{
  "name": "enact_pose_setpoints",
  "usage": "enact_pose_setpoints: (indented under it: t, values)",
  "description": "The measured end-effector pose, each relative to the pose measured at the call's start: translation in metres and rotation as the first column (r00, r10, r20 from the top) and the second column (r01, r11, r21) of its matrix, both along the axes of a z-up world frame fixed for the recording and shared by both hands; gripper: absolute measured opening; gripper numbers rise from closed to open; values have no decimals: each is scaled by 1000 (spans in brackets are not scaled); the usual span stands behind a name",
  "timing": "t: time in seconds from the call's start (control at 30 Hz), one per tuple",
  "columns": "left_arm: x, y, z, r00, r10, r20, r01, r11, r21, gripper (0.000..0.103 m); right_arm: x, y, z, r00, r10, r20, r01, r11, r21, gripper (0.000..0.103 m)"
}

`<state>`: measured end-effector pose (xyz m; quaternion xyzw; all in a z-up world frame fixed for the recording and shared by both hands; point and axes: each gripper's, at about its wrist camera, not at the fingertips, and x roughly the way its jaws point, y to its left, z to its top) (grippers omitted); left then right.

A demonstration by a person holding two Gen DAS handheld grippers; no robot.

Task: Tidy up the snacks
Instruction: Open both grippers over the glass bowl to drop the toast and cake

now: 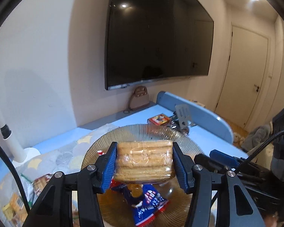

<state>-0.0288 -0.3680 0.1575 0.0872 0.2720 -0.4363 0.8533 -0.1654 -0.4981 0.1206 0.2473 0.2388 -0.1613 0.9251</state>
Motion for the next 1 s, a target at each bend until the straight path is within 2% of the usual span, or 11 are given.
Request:
enact_pose_setpoints:
  t: [0.07, 0.3, 0.4, 0.53, 0.6, 0.73, 0.83, 0.93, 1.0]
  values:
    - [6, 1, -7, 1000, 11, -12, -10, 1000, 28, 57, -3, 0, -4, 1000, -6, -3, 6, 1000, -8, 57]
    - [10, 60, 1, 996, 90, -24, -90, 996, 9, 57, -14, 27, 0, 998, 54, 21, -54, 999, 1, 57]
    - [1, 99, 9, 989, 145, 26, -146, 989, 25, 58, -11, 53, 8, 992, 120, 40, -120, 993, -10, 58]
    - [-12, 162, 9, 962, 260, 83, -264, 964, 45, 58, -1, 111, 15, 966, 259, 21, -257, 964, -75, 59]
    - [-18, 200, 3, 938, 334, 93, -340, 939, 54, 59, 6, 138, 14, 948, 318, 7, -316, 944, -99, 59]
    - [-24, 275, -20, 851, 513, 114, -522, 849, 76, 61, 25, 197, 0, 905, 424, -45, -426, 893, -147, 59]
    - [-18, 318, -42, 814, 579, 53, -581, 808, 100, 61, 42, 226, -17, 873, 484, -66, -488, 859, -155, 59]
    - [-3, 352, -76, 755, 655, 15, -649, 744, 158, 61, 59, 249, -38, 854, 510, -104, -520, 838, -167, 59]
    - [5, 364, -96, 739, 673, -22, -660, 730, 178, 61, 68, 258, -52, 847, 516, -128, -532, 829, -173, 59]
